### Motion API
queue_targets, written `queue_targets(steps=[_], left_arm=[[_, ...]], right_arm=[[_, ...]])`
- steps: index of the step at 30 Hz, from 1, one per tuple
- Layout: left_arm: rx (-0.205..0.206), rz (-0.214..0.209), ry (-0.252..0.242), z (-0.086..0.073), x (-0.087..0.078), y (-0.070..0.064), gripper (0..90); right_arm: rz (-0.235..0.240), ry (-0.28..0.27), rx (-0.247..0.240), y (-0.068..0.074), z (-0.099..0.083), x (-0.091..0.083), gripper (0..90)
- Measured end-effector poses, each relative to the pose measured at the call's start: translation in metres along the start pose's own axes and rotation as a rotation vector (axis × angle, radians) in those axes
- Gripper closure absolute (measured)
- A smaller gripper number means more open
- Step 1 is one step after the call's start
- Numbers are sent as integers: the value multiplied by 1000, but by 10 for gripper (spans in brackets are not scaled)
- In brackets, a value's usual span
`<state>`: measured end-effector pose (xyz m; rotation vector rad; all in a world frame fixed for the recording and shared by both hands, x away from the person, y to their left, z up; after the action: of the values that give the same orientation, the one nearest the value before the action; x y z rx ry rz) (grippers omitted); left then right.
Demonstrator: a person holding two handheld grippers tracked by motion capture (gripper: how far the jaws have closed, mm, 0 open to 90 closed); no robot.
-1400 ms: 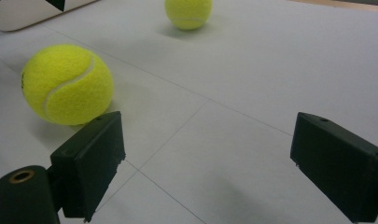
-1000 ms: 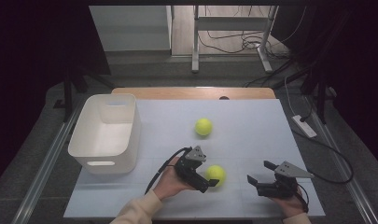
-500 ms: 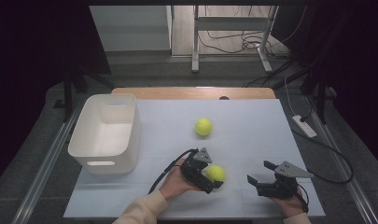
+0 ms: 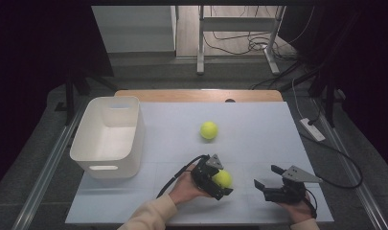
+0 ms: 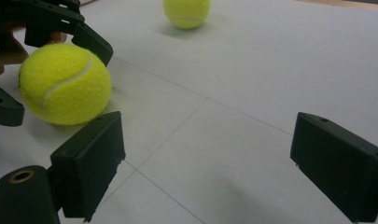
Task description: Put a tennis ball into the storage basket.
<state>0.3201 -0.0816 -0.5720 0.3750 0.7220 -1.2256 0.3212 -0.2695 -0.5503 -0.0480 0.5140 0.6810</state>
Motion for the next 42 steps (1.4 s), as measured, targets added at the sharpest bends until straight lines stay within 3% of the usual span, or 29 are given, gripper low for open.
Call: queue_targets(steps=[6, 13, 17, 29, 42], left_arm=[[-7, 6, 20, -3, 4, 2, 80], [-1, 10, 16, -3, 4, 1, 253], [16, 22, 21, -3, 2, 1, 262], [18, 27, -46, 4, -16, 2, 267], [27, 61, -95, 7, -34, 7, 268]], right_arm=[[-4, 0, 1, -1, 0, -1, 98], [-5, 0, -2, -1, 0, -1, 98], [-4, -3, -1, -1, 0, -1, 98], [-5, -3, -2, -1, 0, -1, 98], [-9, -2, -5, -2, 0, -2, 98]])
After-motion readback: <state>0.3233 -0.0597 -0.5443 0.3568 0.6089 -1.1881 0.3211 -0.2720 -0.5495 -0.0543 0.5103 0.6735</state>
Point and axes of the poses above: each handheld gripper's, and its own axes: x roughly forward along the jaws, z roughly out of its top, y roughly to its left, the point moved 8 cm from there along x, roughly forward along the jaws, and after that the axes turned 6 degrees about x, right-handed, at the moved point
